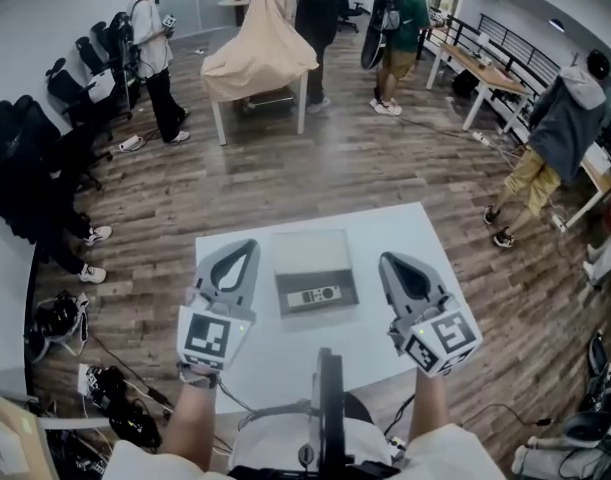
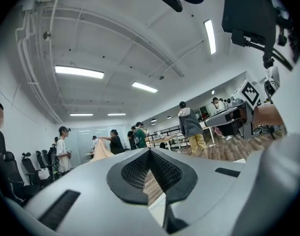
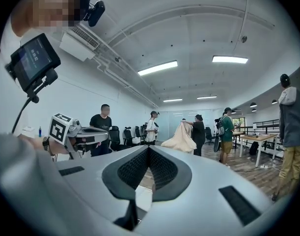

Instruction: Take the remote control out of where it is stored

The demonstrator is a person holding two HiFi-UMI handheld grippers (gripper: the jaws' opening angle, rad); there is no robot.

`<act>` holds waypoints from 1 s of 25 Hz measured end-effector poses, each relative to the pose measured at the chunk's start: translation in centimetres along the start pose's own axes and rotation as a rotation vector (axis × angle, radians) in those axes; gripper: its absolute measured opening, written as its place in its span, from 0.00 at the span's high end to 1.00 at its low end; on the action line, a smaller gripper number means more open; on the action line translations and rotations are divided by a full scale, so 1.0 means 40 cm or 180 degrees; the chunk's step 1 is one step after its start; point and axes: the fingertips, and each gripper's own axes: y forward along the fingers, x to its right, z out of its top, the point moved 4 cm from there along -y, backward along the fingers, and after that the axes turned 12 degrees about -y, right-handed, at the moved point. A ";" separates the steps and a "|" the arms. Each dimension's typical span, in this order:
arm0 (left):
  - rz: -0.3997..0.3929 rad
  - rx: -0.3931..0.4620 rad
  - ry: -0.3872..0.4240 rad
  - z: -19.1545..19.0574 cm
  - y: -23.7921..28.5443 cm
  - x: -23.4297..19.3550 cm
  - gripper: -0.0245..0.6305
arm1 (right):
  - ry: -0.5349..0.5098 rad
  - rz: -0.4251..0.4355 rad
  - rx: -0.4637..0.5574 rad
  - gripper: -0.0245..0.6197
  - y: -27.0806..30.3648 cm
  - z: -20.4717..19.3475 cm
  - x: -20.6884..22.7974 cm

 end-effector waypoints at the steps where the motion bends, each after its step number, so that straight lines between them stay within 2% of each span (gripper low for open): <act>1: -0.0028 -0.0016 0.0013 -0.005 0.008 -0.002 0.96 | 0.0003 -0.0005 -0.0007 0.96 0.007 -0.005 0.002; 12: -0.0234 -0.0231 0.0051 -0.058 0.099 0.045 0.96 | 0.0088 0.0094 -0.0094 0.96 0.031 -0.069 0.077; 20: -0.0081 -0.0501 0.0034 -0.109 0.167 0.096 0.96 | 0.0122 0.0307 -0.0136 0.96 0.037 -0.126 0.160; 25: -0.0312 -0.0793 0.0048 -0.181 0.201 0.146 0.96 | 0.0176 0.0356 -0.0180 0.96 0.032 -0.165 0.195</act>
